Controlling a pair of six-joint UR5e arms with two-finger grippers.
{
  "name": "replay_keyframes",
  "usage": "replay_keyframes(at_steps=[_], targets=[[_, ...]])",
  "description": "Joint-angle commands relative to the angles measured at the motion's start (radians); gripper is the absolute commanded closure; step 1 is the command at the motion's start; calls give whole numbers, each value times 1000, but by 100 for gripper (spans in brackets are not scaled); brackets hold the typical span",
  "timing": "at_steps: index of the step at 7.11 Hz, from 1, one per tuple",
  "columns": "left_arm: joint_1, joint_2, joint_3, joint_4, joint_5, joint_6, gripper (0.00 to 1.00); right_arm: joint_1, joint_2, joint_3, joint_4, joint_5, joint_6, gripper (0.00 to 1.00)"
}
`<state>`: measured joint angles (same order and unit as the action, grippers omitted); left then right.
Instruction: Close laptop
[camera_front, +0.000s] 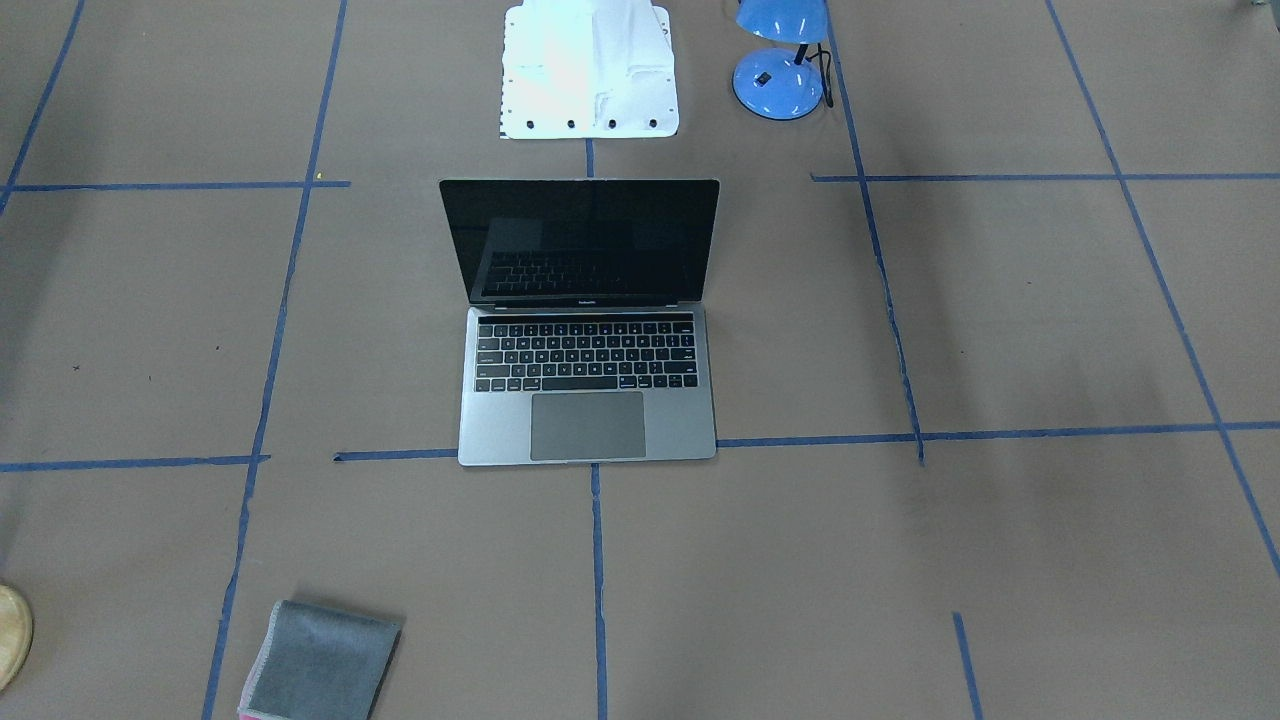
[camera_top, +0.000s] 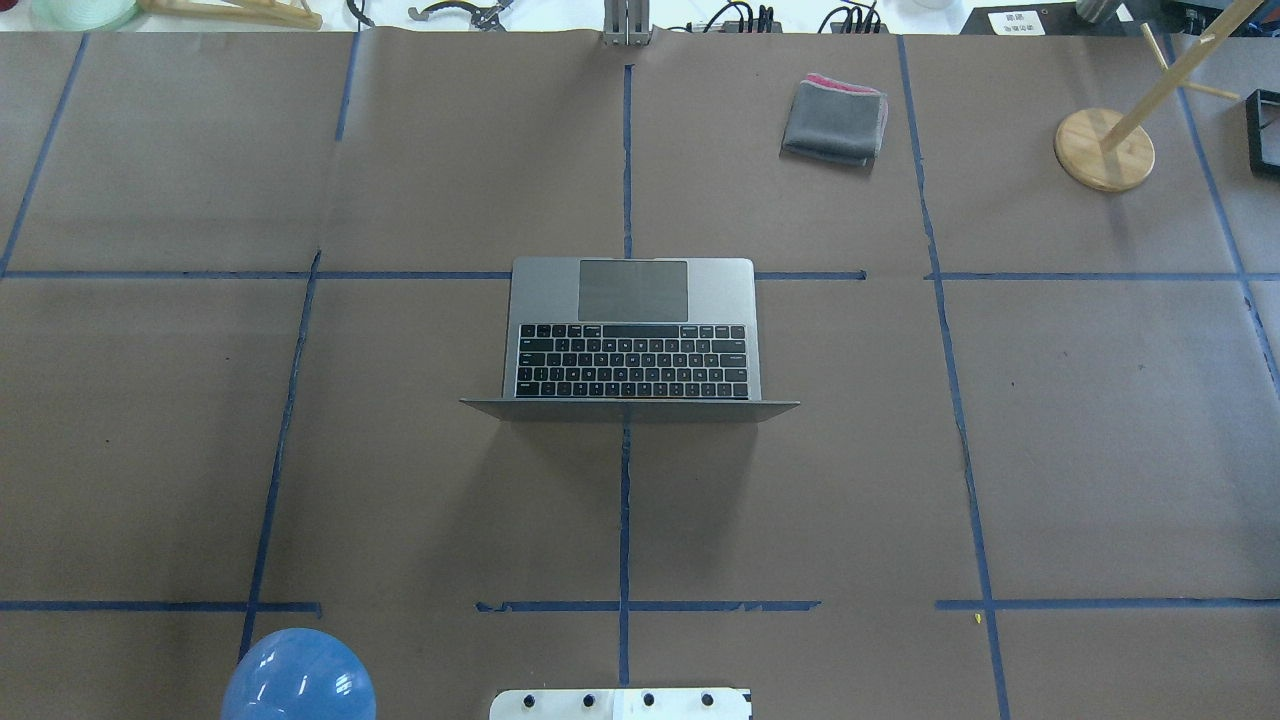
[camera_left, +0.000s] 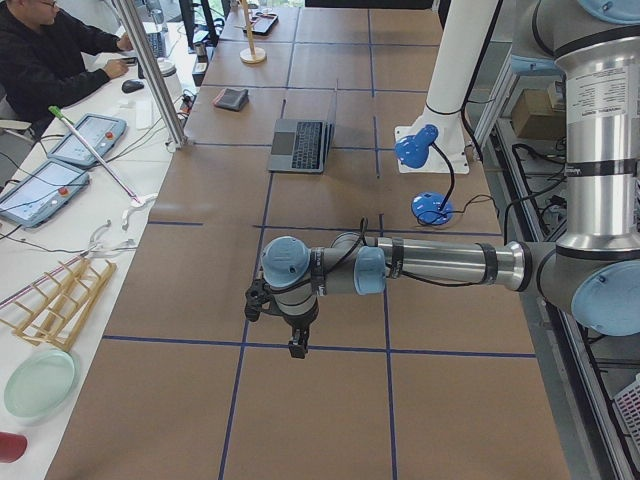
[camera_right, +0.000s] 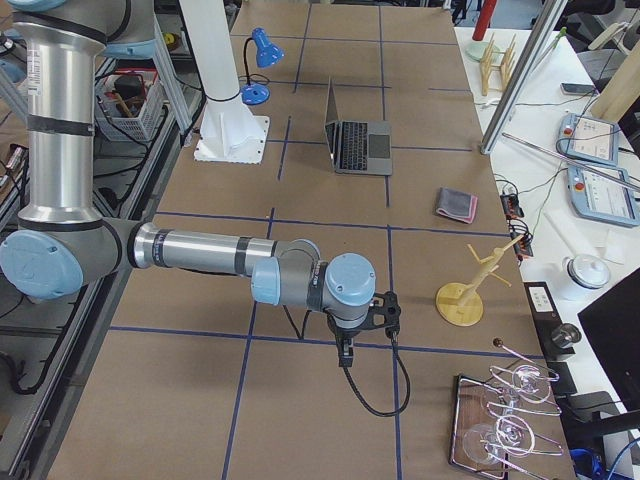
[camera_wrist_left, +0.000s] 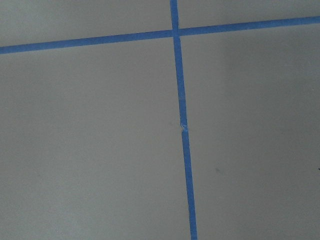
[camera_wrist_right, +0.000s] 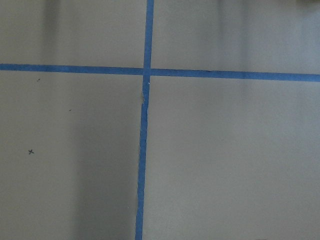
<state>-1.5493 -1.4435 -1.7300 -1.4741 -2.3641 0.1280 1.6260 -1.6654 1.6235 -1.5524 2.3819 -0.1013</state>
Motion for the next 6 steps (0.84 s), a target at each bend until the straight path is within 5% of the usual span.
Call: replay_keyframes(at_steps=[1, 6], targets=[[0, -1, 1, 0, 0, 1, 0, 0, -2, 4, 2, 0, -1, 0], [1, -9, -2, -3, 0, 1, 0, 0, -4, 1, 2, -3, 2, 0]])
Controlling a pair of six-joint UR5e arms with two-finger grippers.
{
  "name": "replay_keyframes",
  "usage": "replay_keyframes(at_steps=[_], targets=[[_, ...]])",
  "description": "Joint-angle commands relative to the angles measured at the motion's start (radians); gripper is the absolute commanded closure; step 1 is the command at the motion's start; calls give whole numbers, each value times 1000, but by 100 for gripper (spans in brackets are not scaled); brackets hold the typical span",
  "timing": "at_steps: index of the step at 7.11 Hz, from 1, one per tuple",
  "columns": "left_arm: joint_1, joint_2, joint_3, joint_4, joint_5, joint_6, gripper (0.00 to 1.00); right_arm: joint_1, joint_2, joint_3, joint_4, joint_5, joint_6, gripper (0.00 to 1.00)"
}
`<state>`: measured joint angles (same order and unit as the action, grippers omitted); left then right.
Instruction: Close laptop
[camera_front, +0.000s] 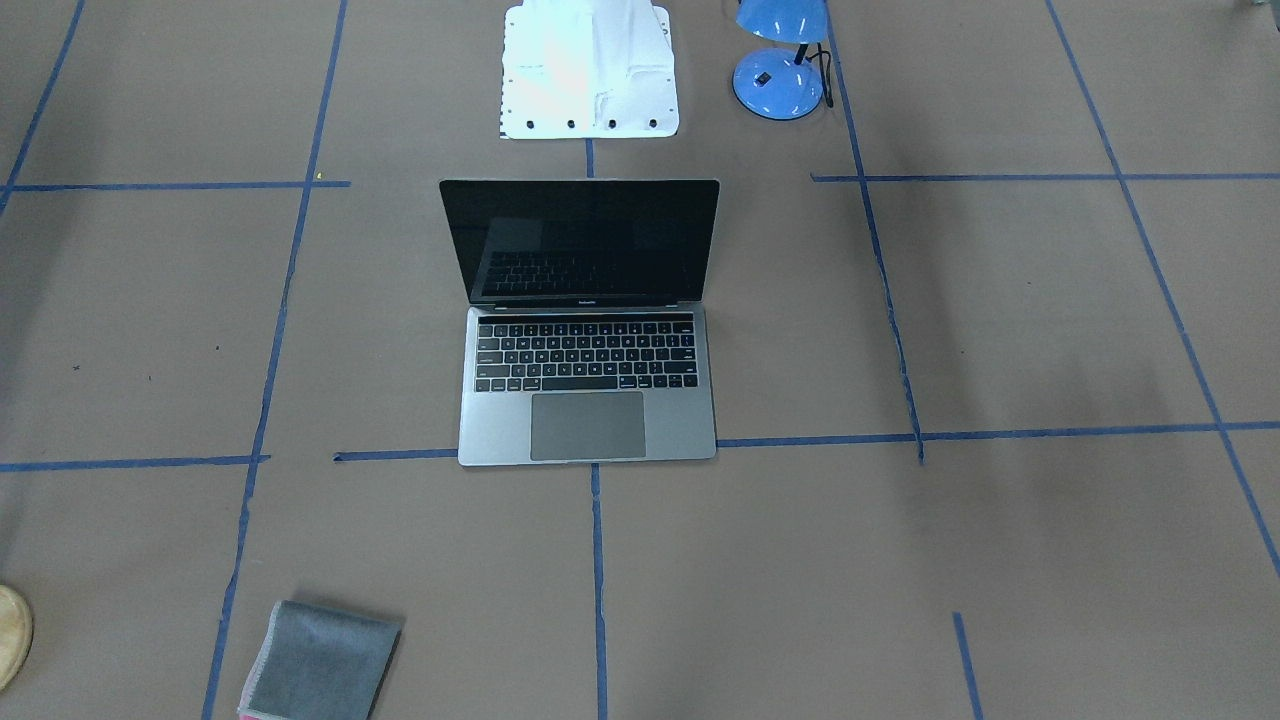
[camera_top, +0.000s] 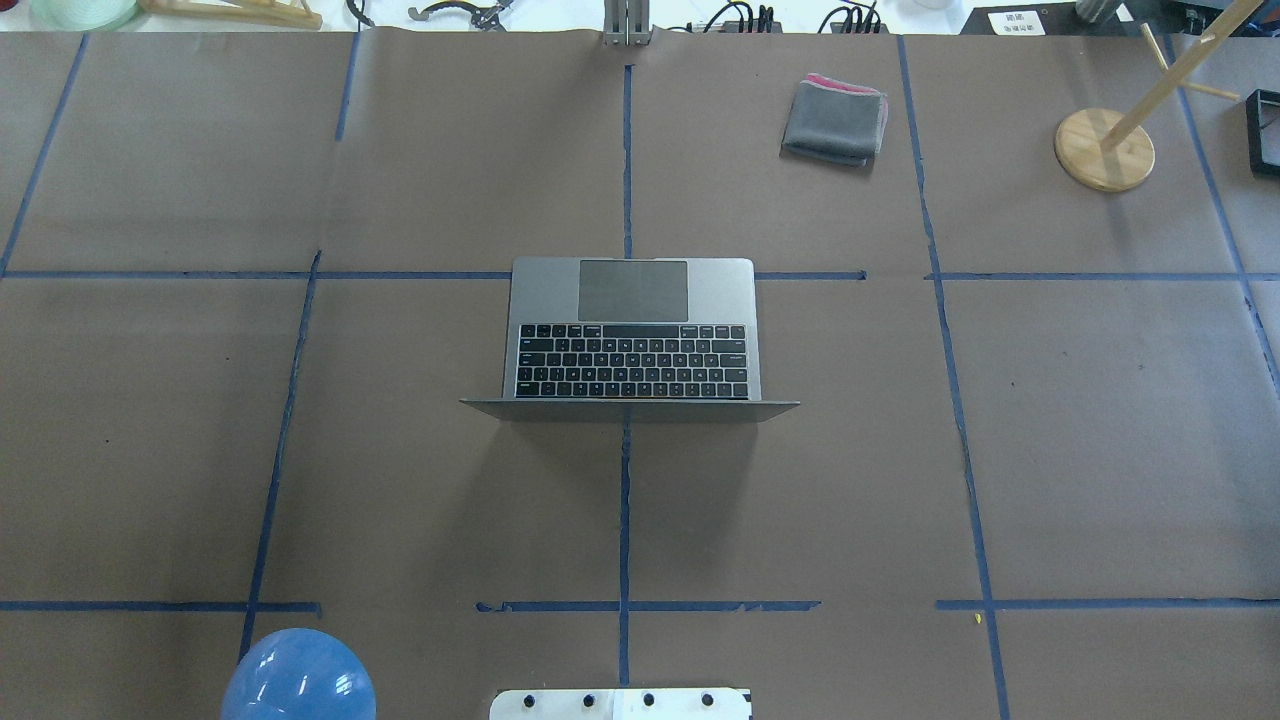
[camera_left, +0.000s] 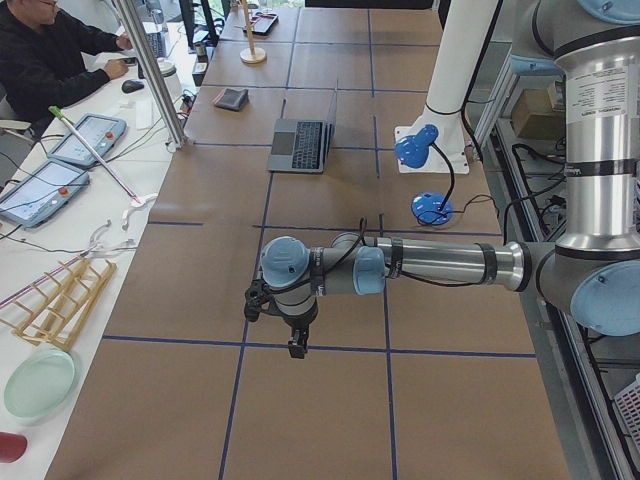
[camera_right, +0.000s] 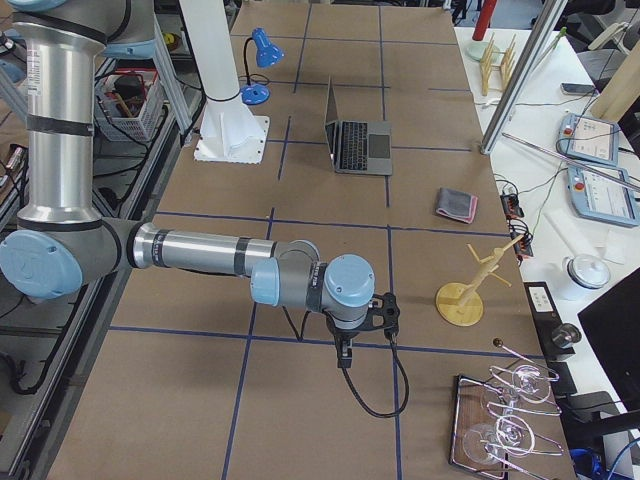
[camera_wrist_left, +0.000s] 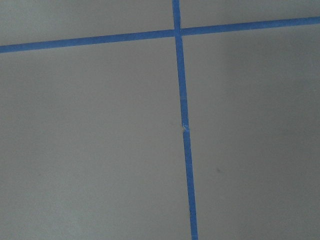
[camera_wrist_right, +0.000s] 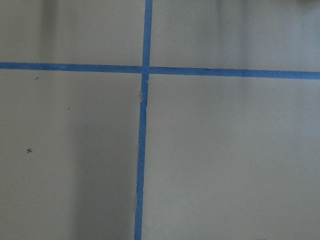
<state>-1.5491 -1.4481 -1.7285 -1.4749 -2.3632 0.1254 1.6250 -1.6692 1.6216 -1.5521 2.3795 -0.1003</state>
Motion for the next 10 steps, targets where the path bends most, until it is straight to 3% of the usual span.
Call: replay_keyframes(at_steps=[1, 5, 7, 10], targets=[[1, -21, 1, -18, -2, 2, 0, -1, 6, 6, 1, 1, -1, 0], [7, -41, 17, -70, -5, -12, 0, -1, 17, 70, 1, 6, 28, 0], [26, -144, 30, -55, -7, -53, 0, -10, 19, 89, 24, 18, 33, 0], [171, -192, -93, -68, -8, -275, 0, -31, 39, 99, 26, 101, 75, 0]])
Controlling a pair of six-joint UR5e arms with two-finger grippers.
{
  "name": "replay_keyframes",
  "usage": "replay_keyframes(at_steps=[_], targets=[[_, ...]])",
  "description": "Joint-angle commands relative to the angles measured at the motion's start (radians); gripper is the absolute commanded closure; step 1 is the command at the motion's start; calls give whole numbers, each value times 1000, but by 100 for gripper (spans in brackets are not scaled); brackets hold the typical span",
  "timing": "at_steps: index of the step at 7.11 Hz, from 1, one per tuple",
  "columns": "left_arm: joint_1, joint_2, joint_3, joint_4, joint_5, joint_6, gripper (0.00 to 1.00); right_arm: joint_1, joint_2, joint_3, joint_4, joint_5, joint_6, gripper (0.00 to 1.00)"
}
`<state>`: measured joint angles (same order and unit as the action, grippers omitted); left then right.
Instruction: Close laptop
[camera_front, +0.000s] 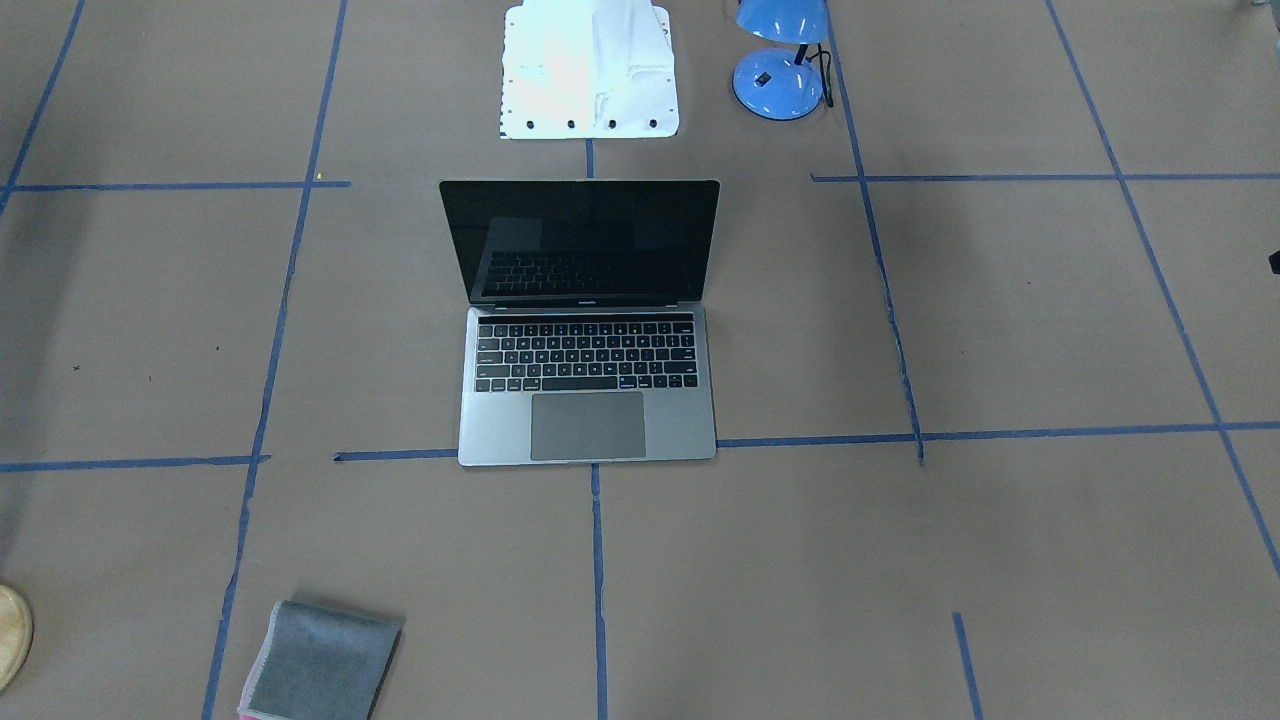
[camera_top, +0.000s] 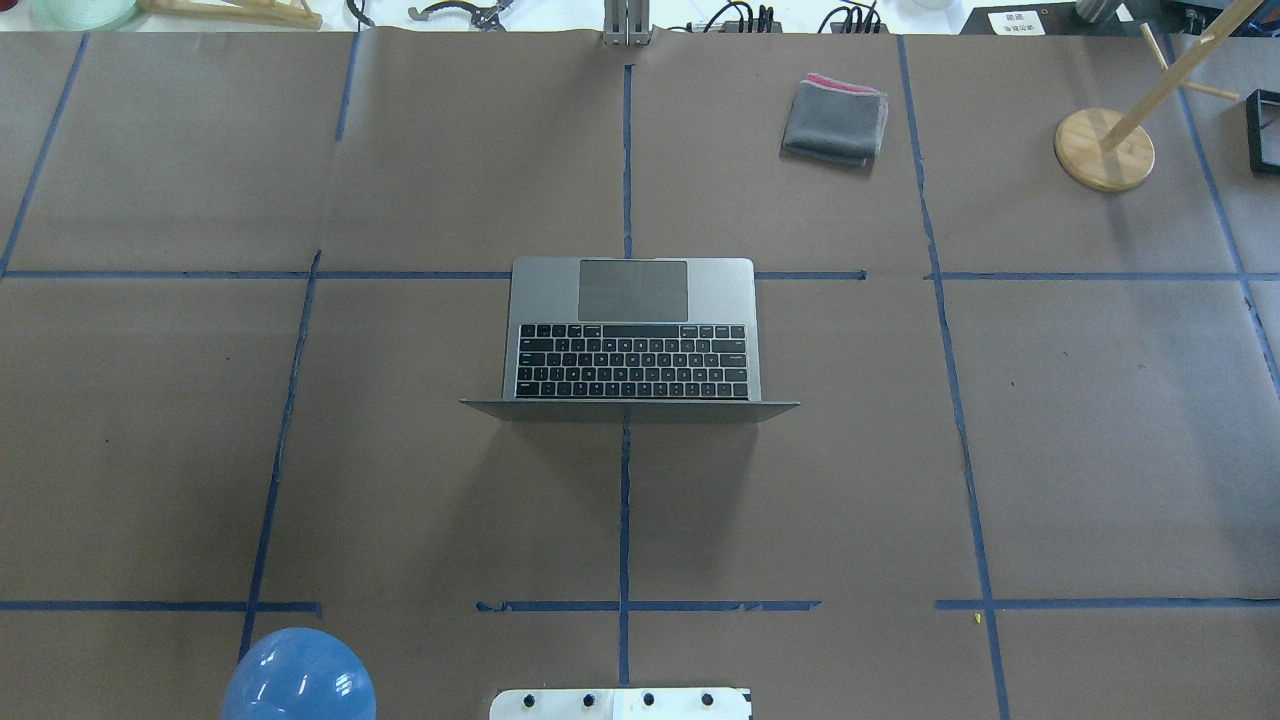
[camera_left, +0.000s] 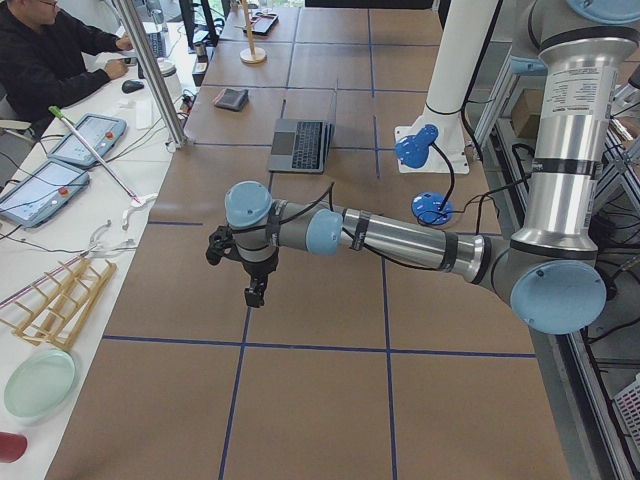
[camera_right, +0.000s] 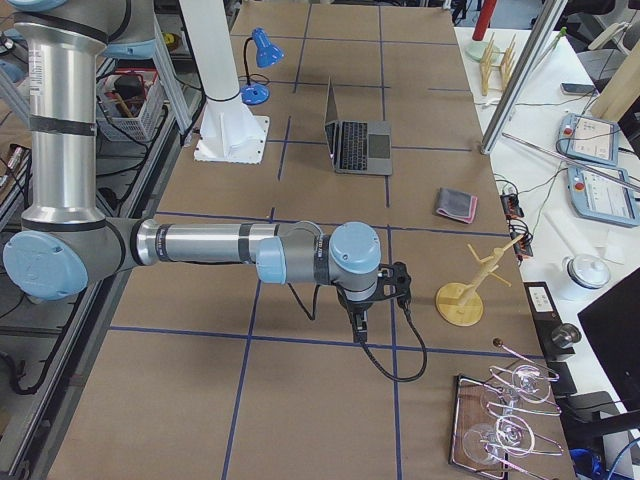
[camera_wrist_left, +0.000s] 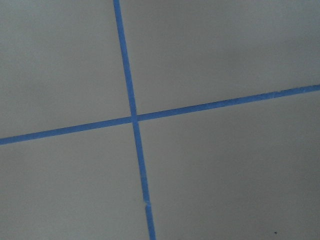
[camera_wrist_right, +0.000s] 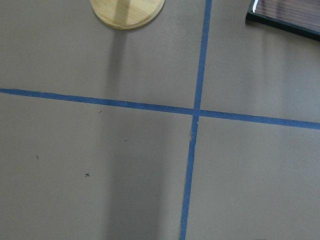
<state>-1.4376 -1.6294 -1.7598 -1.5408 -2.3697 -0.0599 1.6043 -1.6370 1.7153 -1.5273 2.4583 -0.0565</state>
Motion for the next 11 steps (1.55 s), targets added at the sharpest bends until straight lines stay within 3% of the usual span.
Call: replay_keyframes(at_steps=[1, 3, 5, 7, 9, 10, 11], targets=[[125, -10, -131, -5, -2, -236, 0, -23, 8, 64, 1, 45, 143, 0], [224, -6, -220, -25, -32, -442, 1, -61, -48, 186, 2, 103, 303, 0], [349, 23, -225, -301, -31, -764, 2, -79, -115, 249, 68, 149, 407, 1], [498, 33, -199, -598, 25, -1028, 2, -163, -202, 248, 384, 156, 649, 0], [647, 23, -199, -718, 163, -1167, 2, -245, -225, 244, 621, 145, 847, 1], [699, 20, -199, -757, 209, -1216, 2, -358, -216, 244, 742, 42, 1030, 1], [709, 20, -201, -768, 217, -1227, 2, -500, -218, 237, 895, -131, 1222, 1]])
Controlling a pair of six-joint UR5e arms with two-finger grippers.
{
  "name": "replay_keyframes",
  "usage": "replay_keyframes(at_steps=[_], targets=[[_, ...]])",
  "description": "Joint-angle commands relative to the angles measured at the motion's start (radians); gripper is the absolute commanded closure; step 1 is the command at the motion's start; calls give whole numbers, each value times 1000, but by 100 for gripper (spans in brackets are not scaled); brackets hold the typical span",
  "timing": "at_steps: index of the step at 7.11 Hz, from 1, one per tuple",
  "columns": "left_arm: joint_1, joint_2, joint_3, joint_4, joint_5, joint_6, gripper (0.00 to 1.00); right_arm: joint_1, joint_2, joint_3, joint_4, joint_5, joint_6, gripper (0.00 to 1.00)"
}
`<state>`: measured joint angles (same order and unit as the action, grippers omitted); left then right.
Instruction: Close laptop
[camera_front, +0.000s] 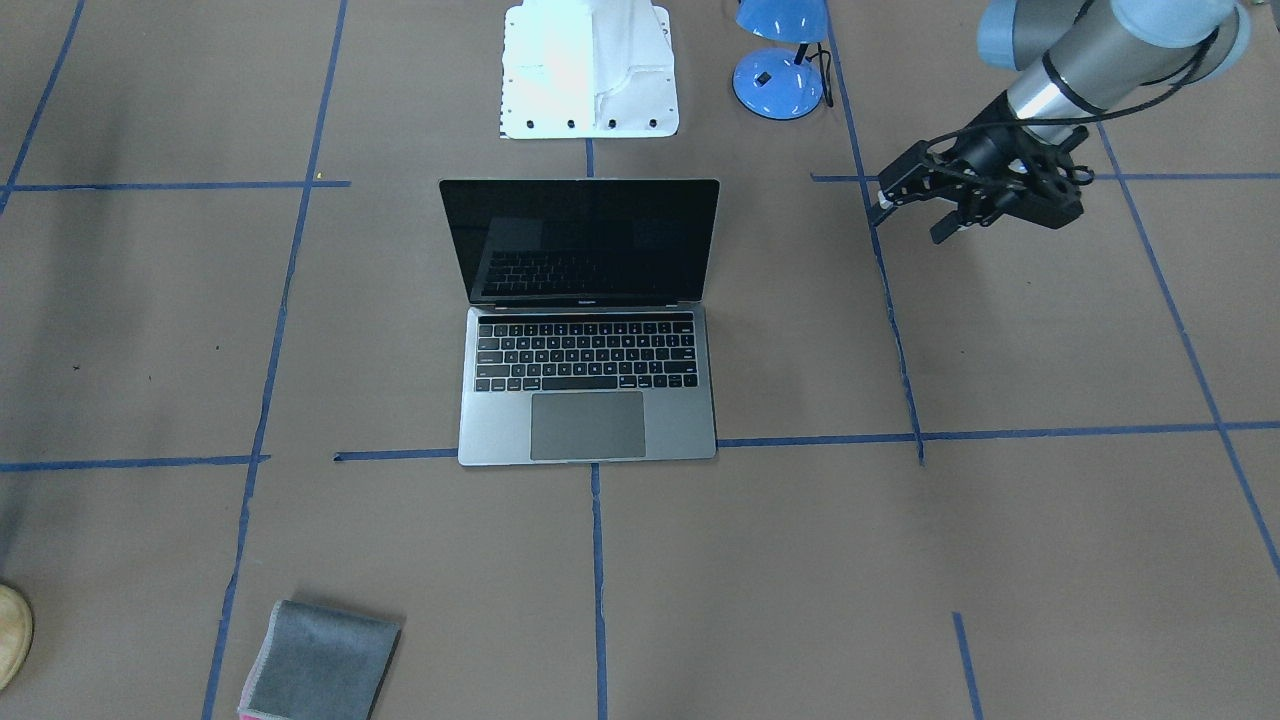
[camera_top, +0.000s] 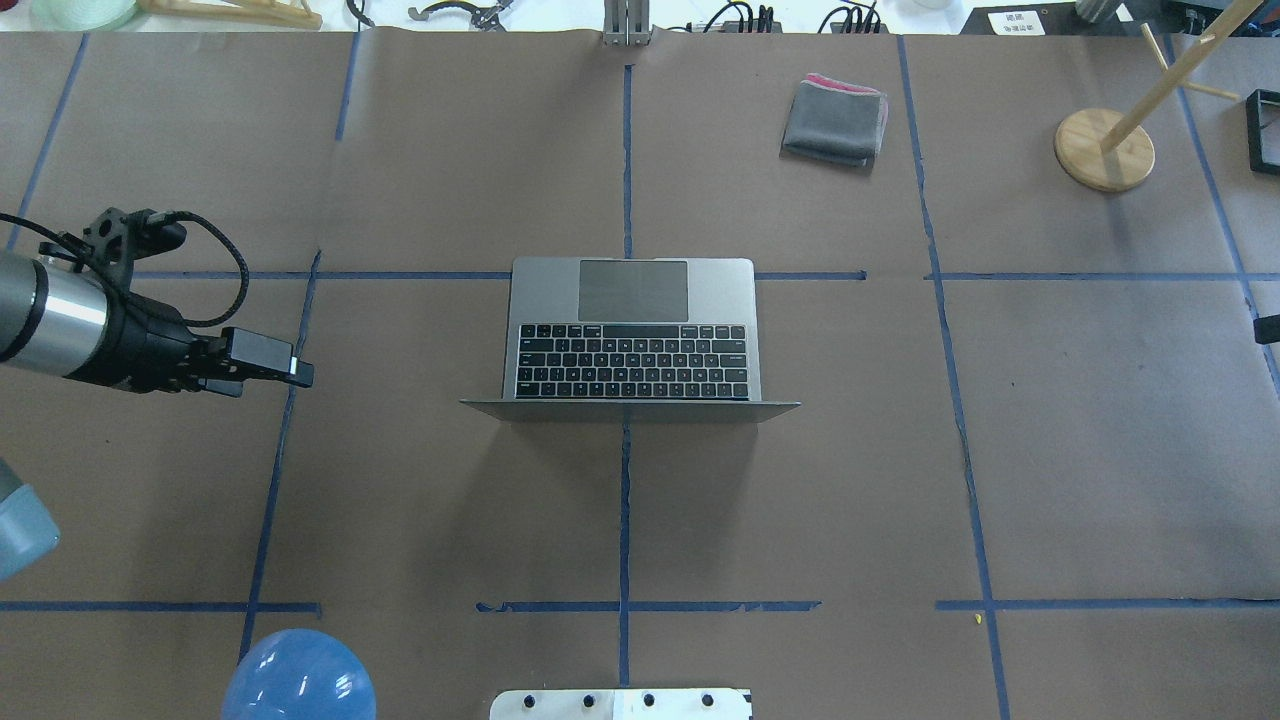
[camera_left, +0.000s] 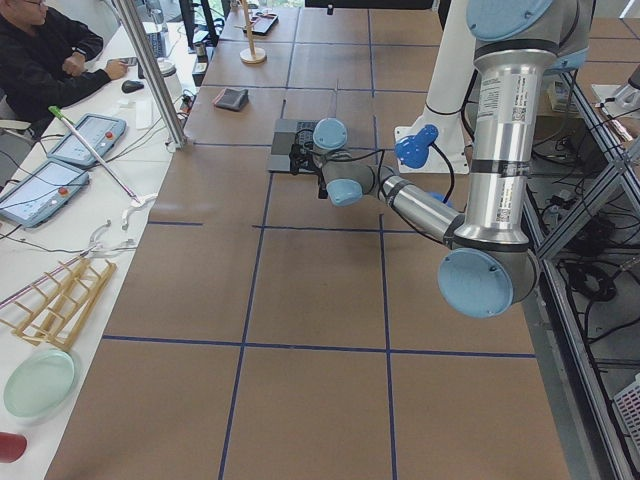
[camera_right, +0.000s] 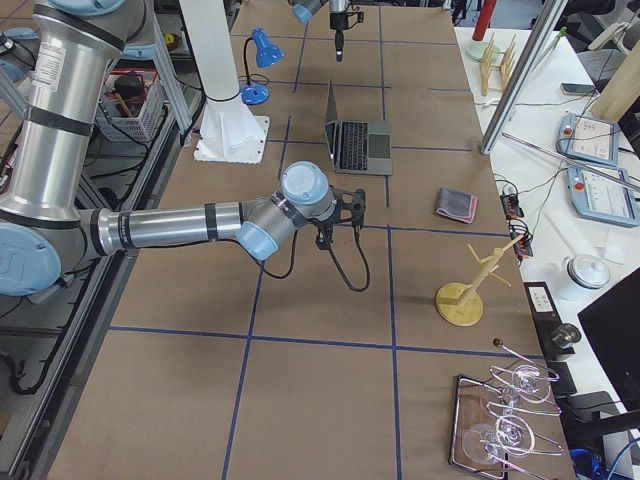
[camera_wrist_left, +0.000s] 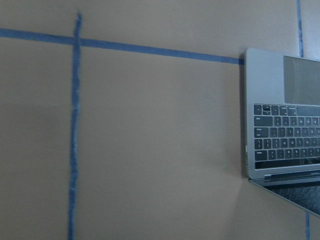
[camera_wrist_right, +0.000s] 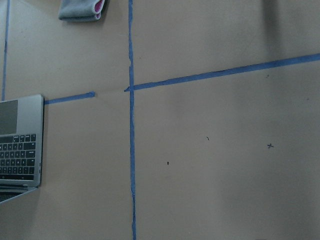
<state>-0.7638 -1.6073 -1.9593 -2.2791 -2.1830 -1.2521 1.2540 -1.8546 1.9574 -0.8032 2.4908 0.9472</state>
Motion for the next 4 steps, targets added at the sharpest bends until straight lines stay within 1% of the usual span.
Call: replay_keyframes(at_steps=[1, 2, 3, 4], targets=[[37, -2, -4, -31, 31, -39, 2, -266, 0, -14, 296, -258, 357, 0], [41, -2, -13, -31, 31, -40, 2, -348, 0, -14, 387, -317, 430, 1], [55, -2, -15, -64, 31, -40, 3, -413, 3, -17, 470, -317, 433, 6], [92, -2, -13, -85, 32, -40, 7, -479, 30, -15, 489, -323, 435, 12]])
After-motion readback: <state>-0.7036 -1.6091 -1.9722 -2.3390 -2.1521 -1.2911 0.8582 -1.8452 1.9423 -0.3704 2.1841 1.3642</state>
